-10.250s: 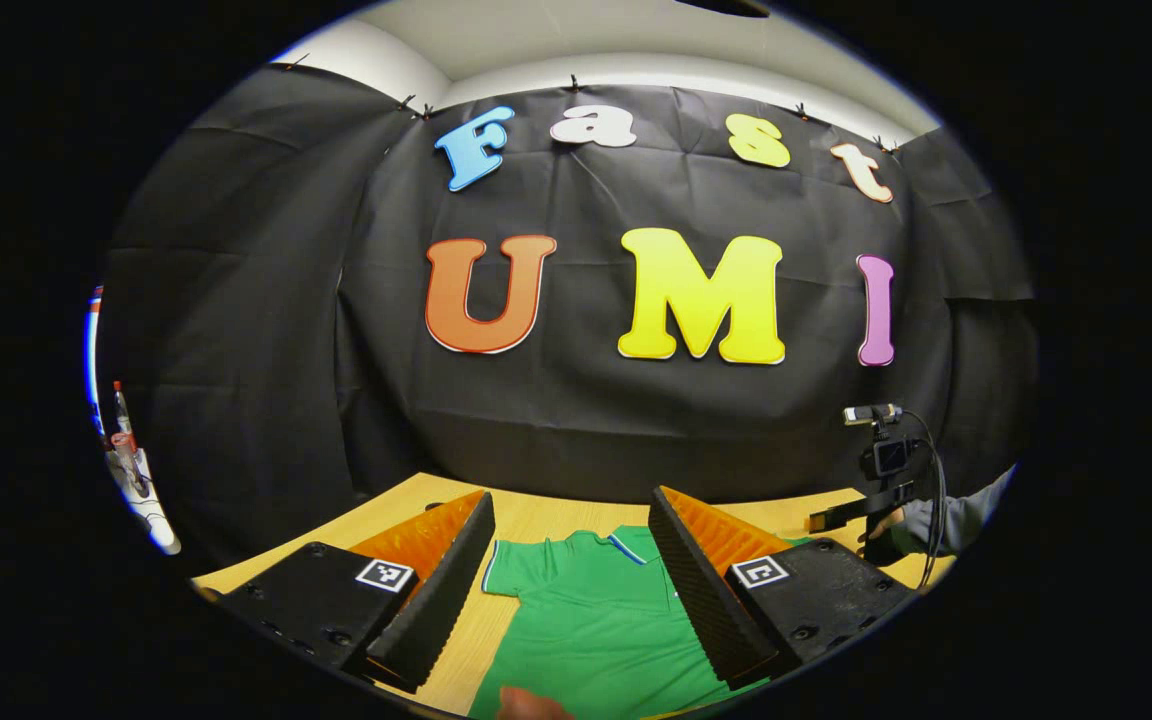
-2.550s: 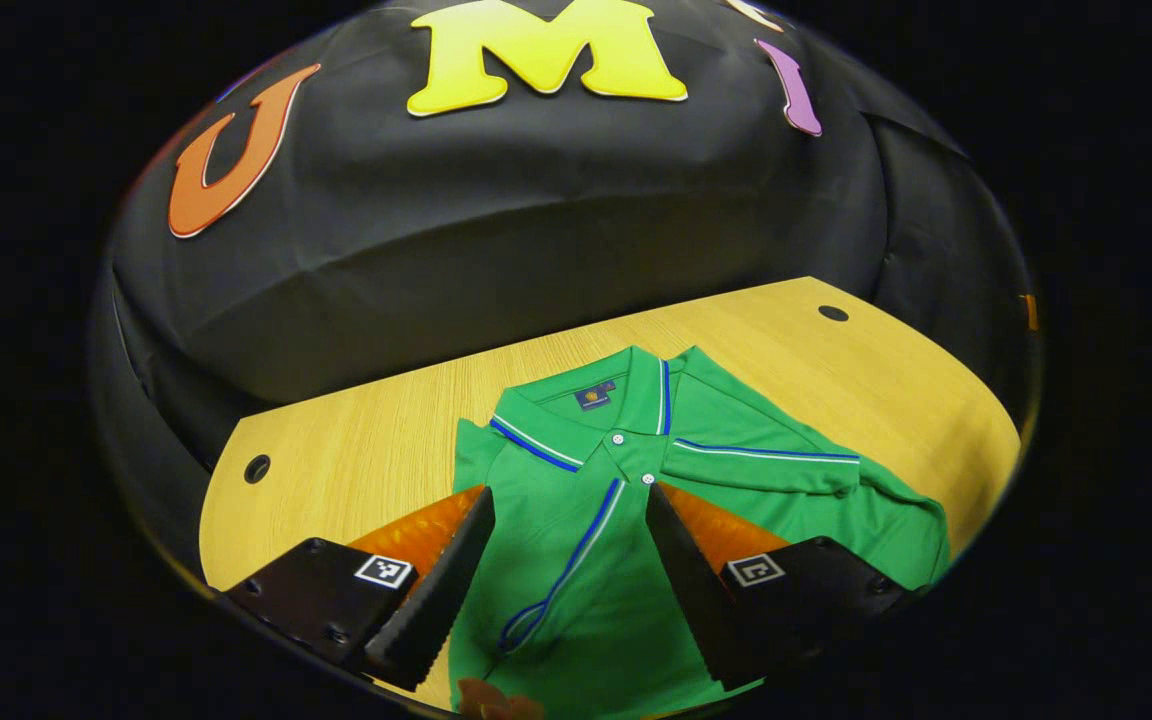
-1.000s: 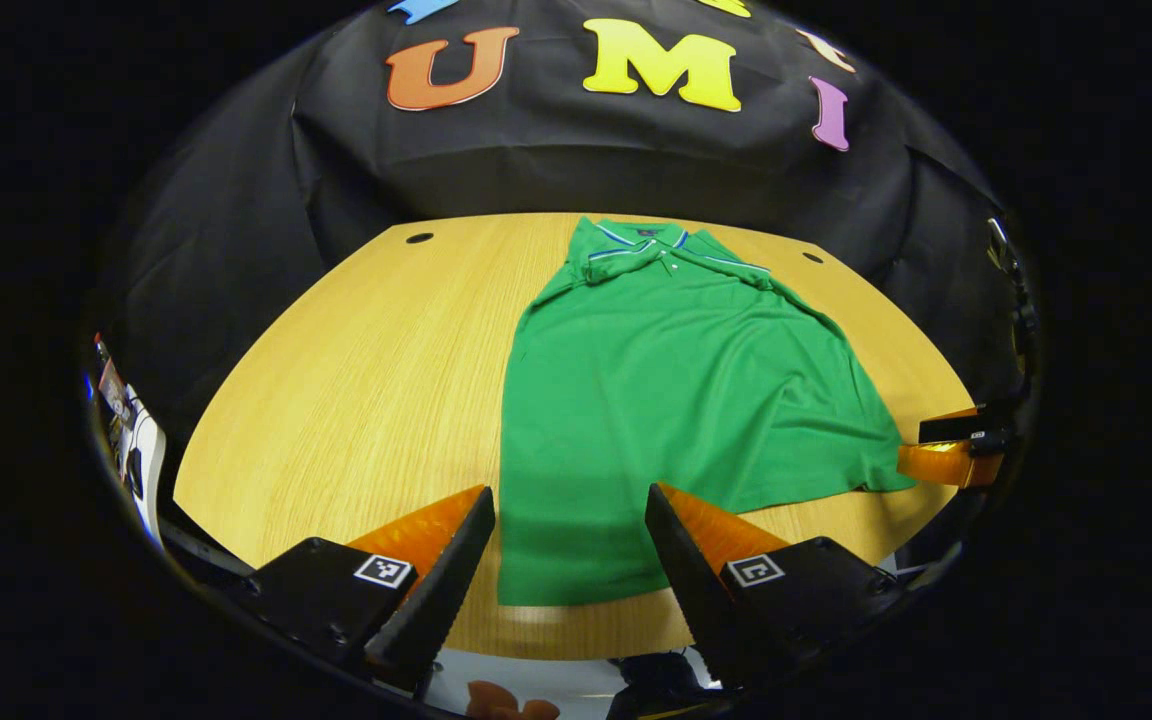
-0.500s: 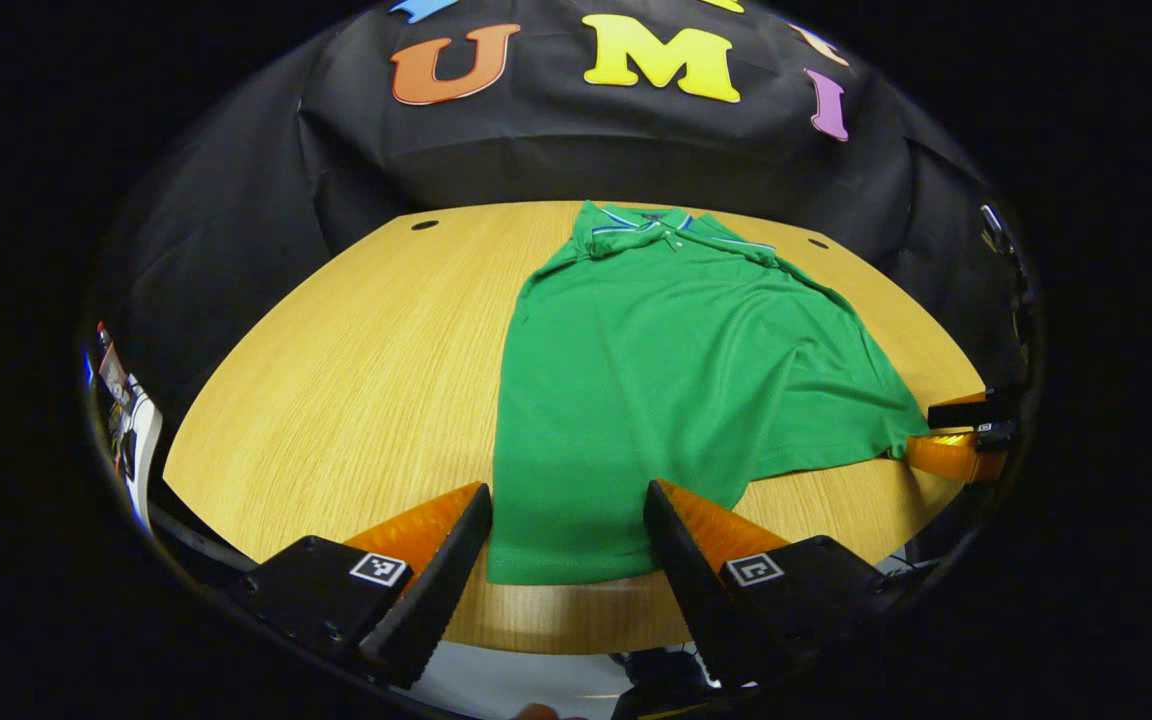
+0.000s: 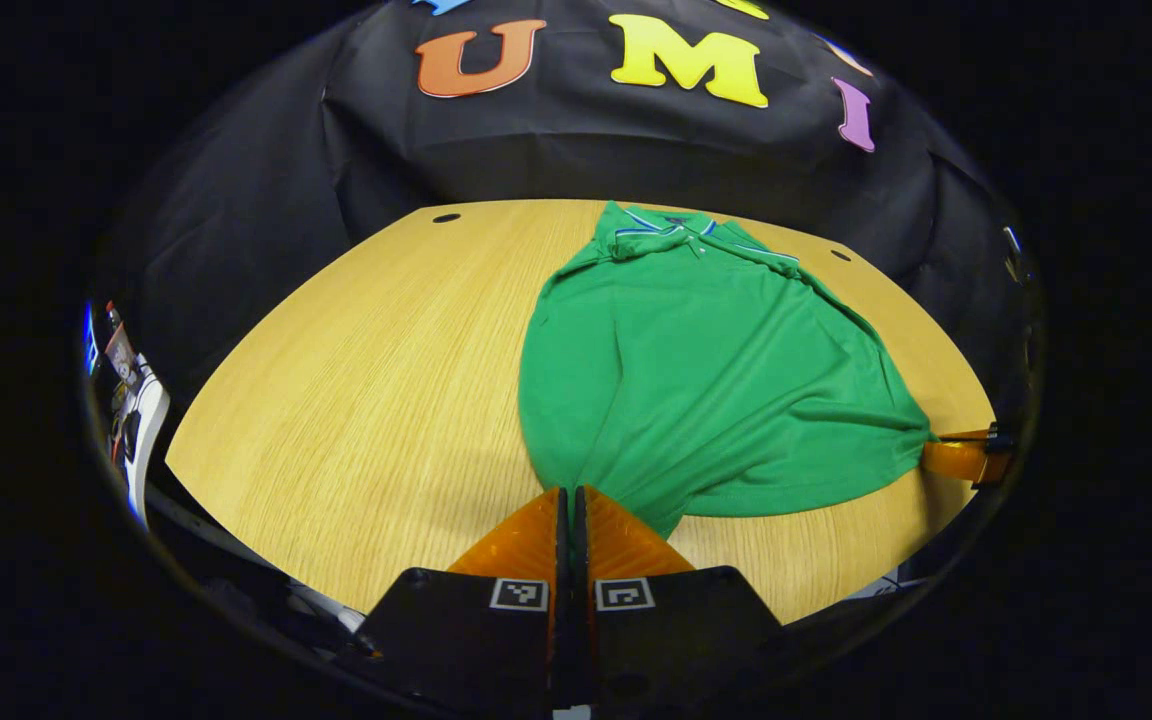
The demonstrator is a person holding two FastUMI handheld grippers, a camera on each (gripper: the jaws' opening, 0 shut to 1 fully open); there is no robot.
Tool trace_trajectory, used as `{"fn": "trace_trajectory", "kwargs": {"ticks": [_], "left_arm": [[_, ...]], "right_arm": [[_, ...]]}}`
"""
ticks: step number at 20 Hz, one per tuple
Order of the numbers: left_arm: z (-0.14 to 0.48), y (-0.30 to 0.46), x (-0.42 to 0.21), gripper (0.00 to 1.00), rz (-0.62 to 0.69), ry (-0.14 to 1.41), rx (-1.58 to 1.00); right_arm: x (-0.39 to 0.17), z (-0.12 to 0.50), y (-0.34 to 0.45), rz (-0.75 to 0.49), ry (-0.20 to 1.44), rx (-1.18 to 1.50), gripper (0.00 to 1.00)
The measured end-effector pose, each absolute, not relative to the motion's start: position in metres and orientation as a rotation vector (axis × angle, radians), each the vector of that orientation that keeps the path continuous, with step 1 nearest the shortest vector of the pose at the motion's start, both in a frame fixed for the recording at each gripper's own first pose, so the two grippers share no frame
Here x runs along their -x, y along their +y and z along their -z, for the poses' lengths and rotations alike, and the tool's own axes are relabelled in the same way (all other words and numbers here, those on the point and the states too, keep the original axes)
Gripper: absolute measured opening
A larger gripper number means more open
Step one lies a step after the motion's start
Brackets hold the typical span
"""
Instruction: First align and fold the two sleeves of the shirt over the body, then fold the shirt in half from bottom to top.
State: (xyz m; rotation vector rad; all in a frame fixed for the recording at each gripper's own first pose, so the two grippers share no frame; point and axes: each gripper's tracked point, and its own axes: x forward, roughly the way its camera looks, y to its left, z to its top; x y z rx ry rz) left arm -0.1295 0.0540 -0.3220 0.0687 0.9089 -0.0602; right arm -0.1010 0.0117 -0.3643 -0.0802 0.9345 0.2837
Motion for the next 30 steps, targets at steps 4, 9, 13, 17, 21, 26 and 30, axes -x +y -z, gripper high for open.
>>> {"fn": "trace_trajectory", "kwargs": {"ticks": [4,9,13,17,21,26,30], "left_arm": [[0.313,0.055,0.128,0.04,0.052,0.91,-0.024],[0.294,0.055,0.118,0.04,0.069,0.885,-0.012],[0.28,0.053,0.102,0.03,0.064,0.865,0.016],[0.264,0.05,0.079,0.03,0.074,0.829,0.026],[0.252,0.045,0.054,0.03,0.093,0.815,0.048],[0.242,0.039,0.019,0.03,0.105,0.791,0.063],[0.234,0.033,-0.011,0.03,0.12,0.769,0.064]], "right_arm": [[0.097,0.354,0.009,-0.265,0.931,0.066,0.01],[0.085,0.336,0.009,-0.256,0.9,0.045,0.01],[0.072,0.321,0.016,-0.265,0.872,0.043,0.01],[0.053,0.303,0.022,-0.272,0.831,0.033,0.01],[0.027,0.284,0.023,-0.261,0.792,0.003,0.01],[-0.005,0.271,0.021,-0.25,0.761,-0.013,0.01],[-0.031,0.26,0.023,-0.243,0.743,-0.043,0.01]]}}
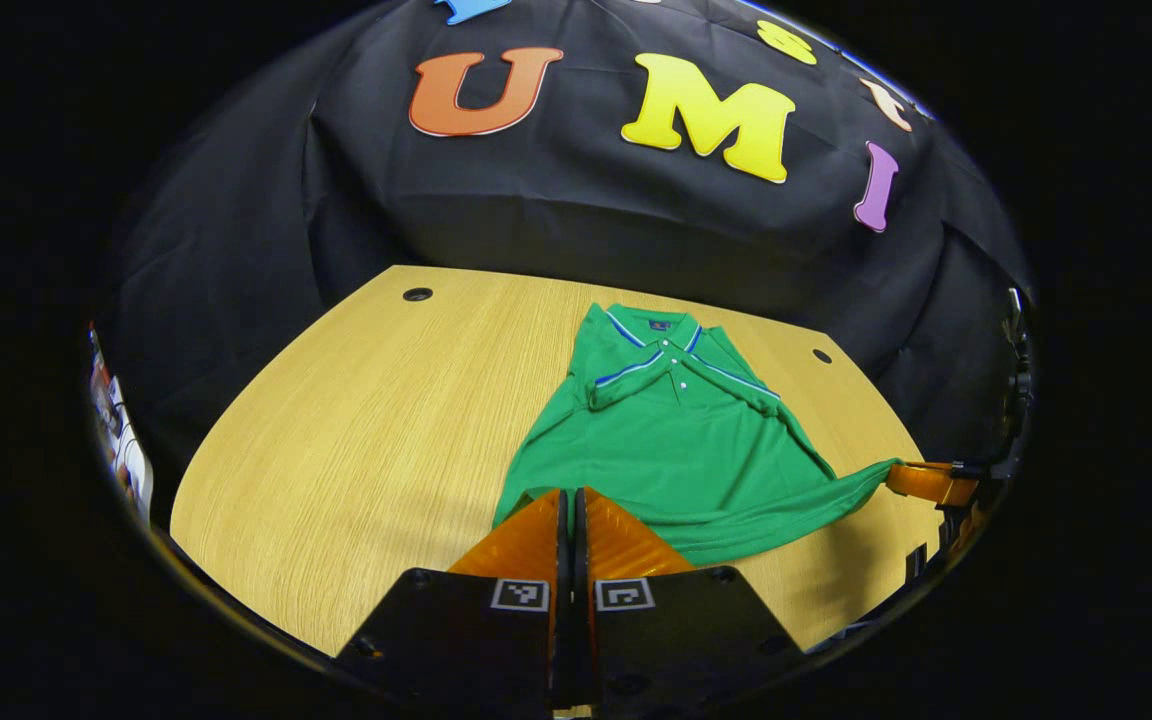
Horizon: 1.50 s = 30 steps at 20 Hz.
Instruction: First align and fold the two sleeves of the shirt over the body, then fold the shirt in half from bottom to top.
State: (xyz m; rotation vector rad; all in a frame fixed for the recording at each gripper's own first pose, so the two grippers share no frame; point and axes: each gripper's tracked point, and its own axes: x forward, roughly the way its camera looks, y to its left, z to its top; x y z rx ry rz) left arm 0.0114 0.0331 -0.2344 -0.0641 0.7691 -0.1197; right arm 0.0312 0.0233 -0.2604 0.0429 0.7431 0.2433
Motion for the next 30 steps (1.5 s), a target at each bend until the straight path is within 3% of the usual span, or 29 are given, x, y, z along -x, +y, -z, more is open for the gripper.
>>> {"fn": "trace_trajectory", "kwargs": {"ticks": [12,30], "left_arm": [[0.215,0.015,-0.119,0.03,0.156,0.687,0.059],[0.237,0.0,-0.277,0.03,0.156,0.614,0.084]], "right_arm": [[-0.13,0.23,0.033,-0.247,0.653,-0.067,0.01],[-0.309,0.199,0.049,-0.253,0.503,-0.046,0.0]]}}
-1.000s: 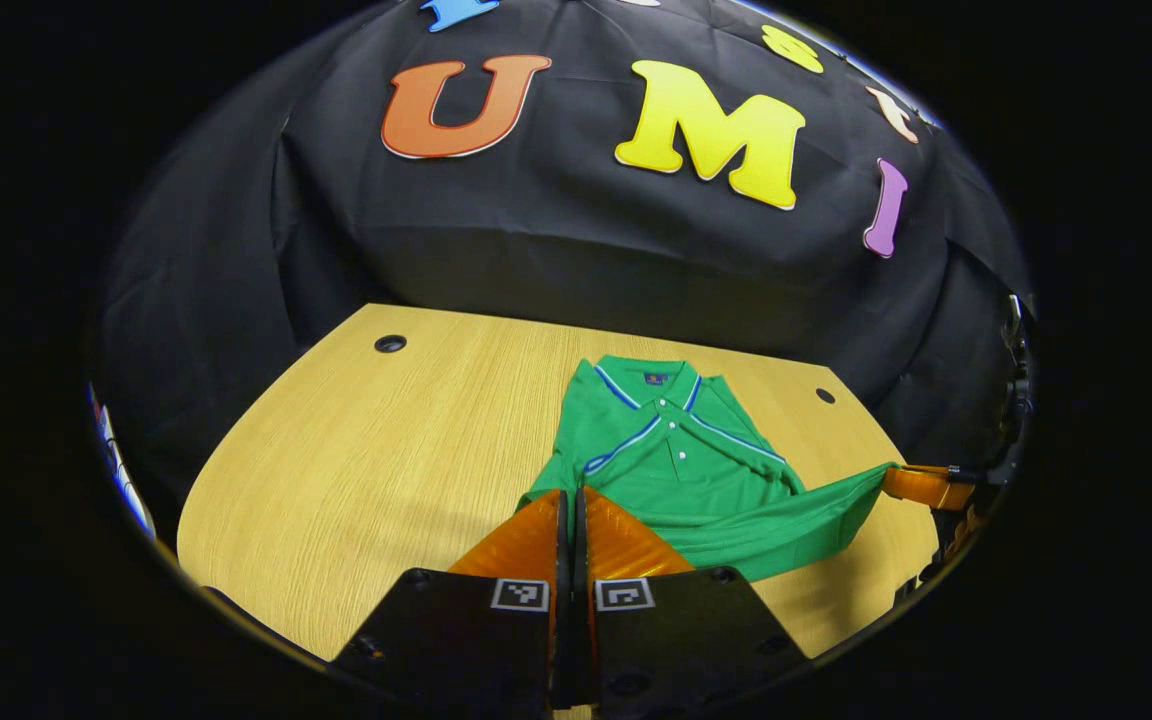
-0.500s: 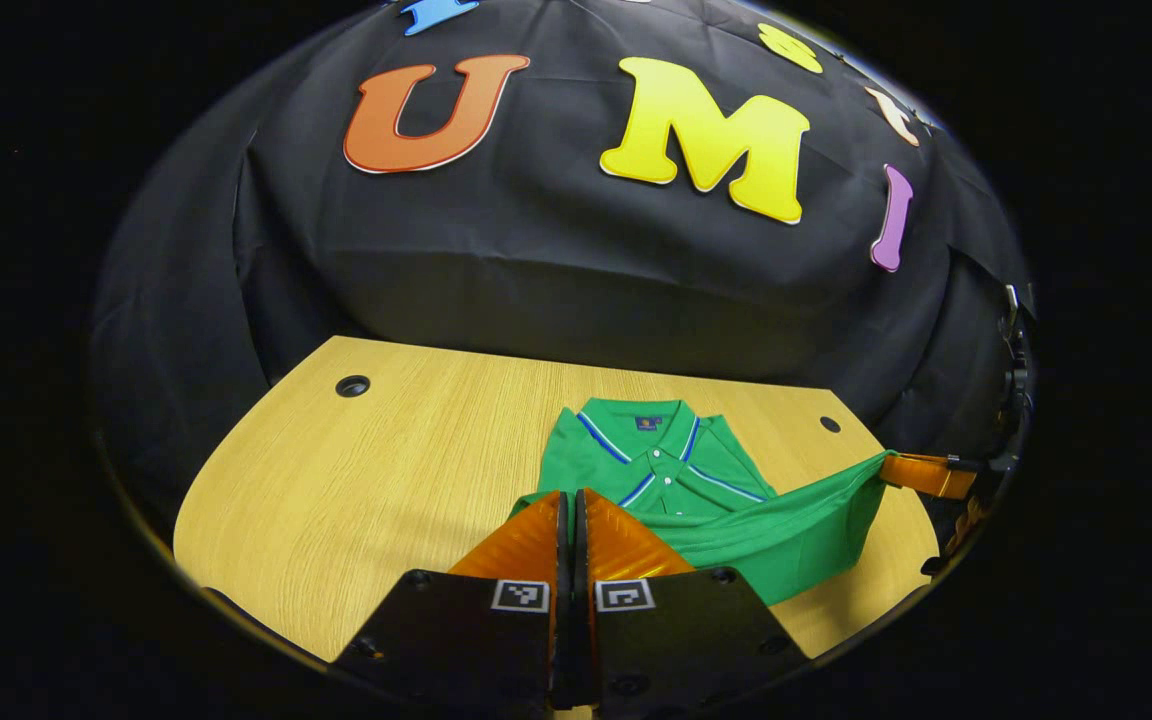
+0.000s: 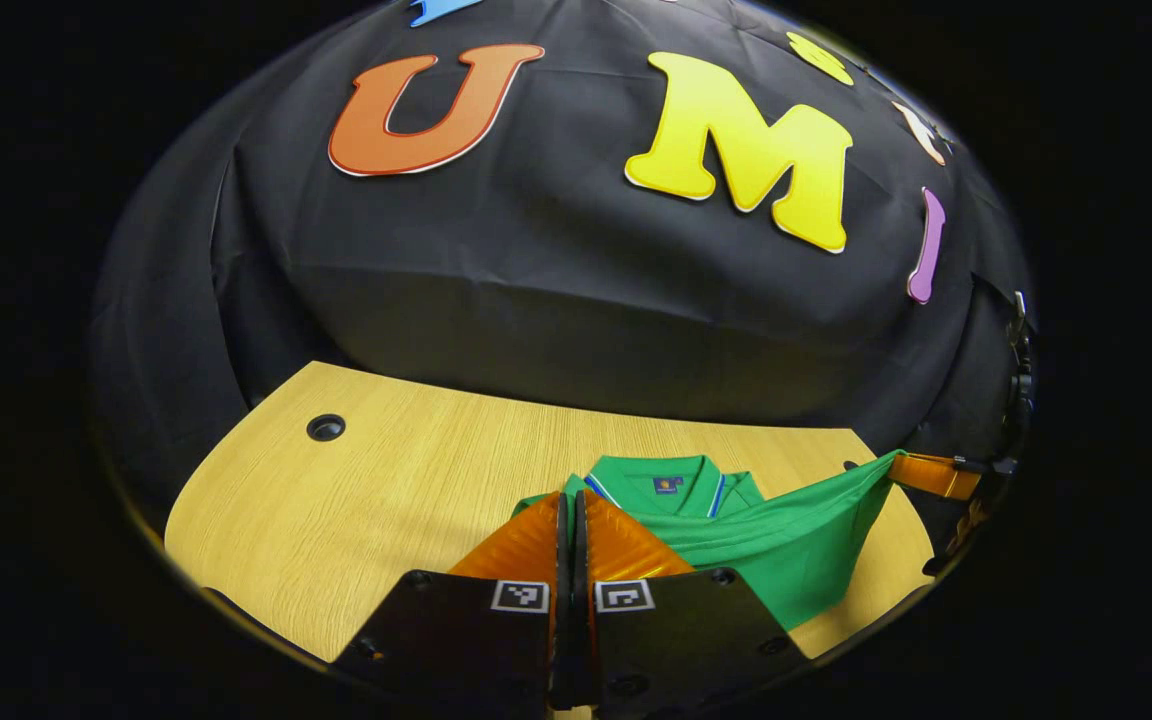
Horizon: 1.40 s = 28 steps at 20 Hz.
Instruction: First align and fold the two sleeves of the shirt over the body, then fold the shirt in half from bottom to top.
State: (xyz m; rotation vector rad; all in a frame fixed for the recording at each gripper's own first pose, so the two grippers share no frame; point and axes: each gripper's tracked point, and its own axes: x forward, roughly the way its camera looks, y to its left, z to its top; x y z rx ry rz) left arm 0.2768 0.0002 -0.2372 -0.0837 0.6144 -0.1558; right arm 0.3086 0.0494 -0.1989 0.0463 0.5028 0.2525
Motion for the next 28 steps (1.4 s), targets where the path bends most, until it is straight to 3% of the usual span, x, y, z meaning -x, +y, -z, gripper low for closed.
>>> {"fn": "trace_trajectory", "kwargs": {"ticks": [11,14,15,16,18,19,24,28], "left_arm": [[0.273,0.001,-0.35,0.06,0.149,0.611,0.122],[0.291,0.0,-0.354,0.03,0.152,0.628,0.103],[0.3,0.004,-0.354,0.06,0.139,0.64,0.09],[0.313,0.003,-0.349,0.35,0.147,0.665,0.096],[0.341,-0.003,-0.35,0.92,0.158,0.725,0.124],[0.346,-0.001,-0.347,0.99,0.15,0.739,0.128],[0.335,0.0,-0.348,0.99,0.141,0.719,0.152],[0.289,0.006,-0.34,0.99,0.141,0.652,0.124]], "right_arm": [[-0.395,0.229,0.05,-0.205,0.51,-0.043,0.0],[-0.403,0.245,0.053,-0.209,0.523,-0.034,0.0],[-0.404,0.257,0.052,-0.193,0.548,-0.021,0.0],[-0.401,0.272,0.051,-0.187,0.593,-0.011,0.01],[-0.394,0.31,0.056,-0.201,0.684,0.013,0.63],[-0.386,0.315,0.058,-0.216,0.706,0.011,0.94],[-0.387,0.299,0.059,-0.217,0.68,-0.007,0.94],[-0.377,0.271,0.053,-0.209,0.64,-0.005,0.93]]}}
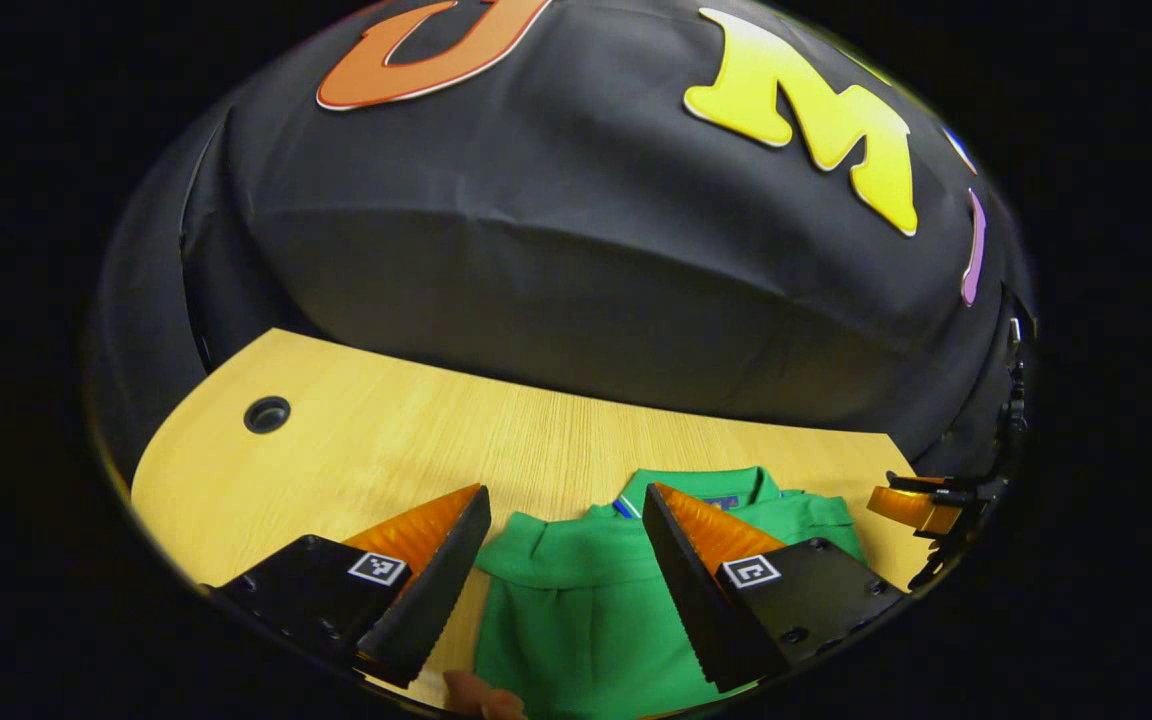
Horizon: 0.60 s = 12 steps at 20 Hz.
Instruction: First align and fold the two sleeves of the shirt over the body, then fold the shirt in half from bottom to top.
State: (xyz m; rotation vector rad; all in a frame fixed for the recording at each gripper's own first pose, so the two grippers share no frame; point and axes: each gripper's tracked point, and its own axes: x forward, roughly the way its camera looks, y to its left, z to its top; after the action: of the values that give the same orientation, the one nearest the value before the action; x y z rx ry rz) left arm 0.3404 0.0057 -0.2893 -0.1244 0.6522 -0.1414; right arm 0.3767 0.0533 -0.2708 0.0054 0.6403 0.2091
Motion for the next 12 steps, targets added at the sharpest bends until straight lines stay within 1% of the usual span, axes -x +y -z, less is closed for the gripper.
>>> {"fn": "trace_trajectory", "kwargs": {"ticks": [7,11,12], "left_arm": [[0.194,-0.003,-0.303,0.99,0.168,0.494,0.075],[0.139,-0.014,-0.271,0.98,0.185,0.391,0.043],[0.127,-0.015,-0.262,0.98,0.189,0.369,0.034]], "right_arm": [[-0.336,0.182,0.051,-0.207,0.487,0.002,0.93],[-0.3,0.119,0.057,-0.224,0.366,0.036,0.92],[-0.29,0.105,0.06,-0.224,0.338,0.037,0.93]]}}
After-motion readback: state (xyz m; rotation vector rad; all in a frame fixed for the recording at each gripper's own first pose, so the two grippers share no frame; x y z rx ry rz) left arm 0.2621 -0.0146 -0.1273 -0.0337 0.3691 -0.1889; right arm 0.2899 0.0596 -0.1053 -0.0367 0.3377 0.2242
